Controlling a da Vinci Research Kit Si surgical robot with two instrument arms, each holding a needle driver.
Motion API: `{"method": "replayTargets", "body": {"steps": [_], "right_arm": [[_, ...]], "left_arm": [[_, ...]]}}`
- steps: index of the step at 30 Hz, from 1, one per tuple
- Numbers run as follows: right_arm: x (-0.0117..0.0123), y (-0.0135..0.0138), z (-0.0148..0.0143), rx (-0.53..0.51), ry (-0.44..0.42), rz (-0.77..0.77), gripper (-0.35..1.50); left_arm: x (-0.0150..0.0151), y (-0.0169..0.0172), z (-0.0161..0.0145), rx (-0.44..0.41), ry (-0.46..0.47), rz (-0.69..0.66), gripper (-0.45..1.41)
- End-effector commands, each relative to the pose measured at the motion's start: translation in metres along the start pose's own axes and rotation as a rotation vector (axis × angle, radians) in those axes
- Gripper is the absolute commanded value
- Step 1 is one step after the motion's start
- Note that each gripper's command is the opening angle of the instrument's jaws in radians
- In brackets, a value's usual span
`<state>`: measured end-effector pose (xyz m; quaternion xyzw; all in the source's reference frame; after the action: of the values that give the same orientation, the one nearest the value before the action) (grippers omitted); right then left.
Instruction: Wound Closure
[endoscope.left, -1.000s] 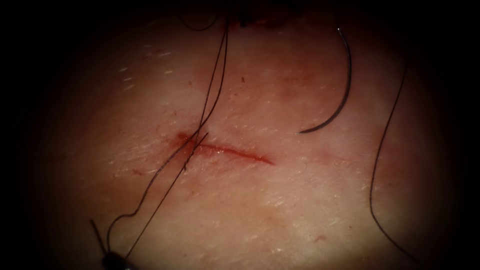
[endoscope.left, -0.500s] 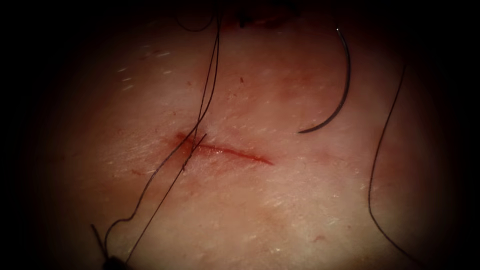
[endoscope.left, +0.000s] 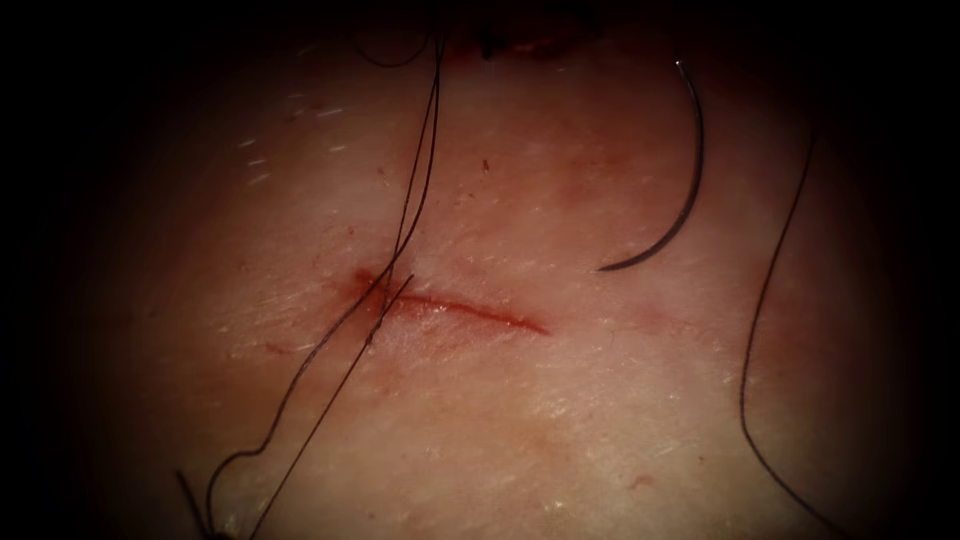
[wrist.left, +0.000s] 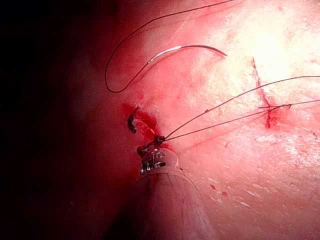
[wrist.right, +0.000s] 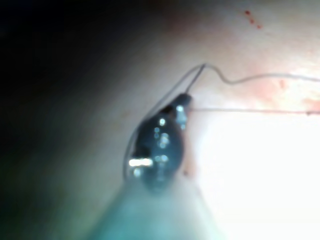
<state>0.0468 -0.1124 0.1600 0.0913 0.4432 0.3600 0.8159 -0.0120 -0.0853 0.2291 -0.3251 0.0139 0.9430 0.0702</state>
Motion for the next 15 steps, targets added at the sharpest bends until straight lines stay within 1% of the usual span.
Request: {"method": "replayTargets", "body": {"steps": [1, 5, 10, 15], "right_arm": [[-0.0004, -0.0011, -0.0005, 0.0, 0.001, 0.008, -0.35], [-0.0004, -0.0005, -0.0009, -0.006, 0.001, 0.011, -0.35], [-0.0003, -0.0005, -0.0008, -0.006, 0.001, 0.011, -0.35], [-0.0002, -0.0003, -0.0007, -0.012, 0.017, 0.013, -0.35]], "left_arm": [[0.0005, 0.0014, 0.0004, -0.006, 0.004, 0.0, -0.45], [0.0014, 0.0011, -0.0005, -0.004, 0.017, 0.003, -0.45], [0.0027, 0.0002, -0.0015, -0.001, 0.034, 0.006, -0.45], [0.003, 0.0006, -0.0019, 0.005, 0.038, 0.005, -0.45]]}}
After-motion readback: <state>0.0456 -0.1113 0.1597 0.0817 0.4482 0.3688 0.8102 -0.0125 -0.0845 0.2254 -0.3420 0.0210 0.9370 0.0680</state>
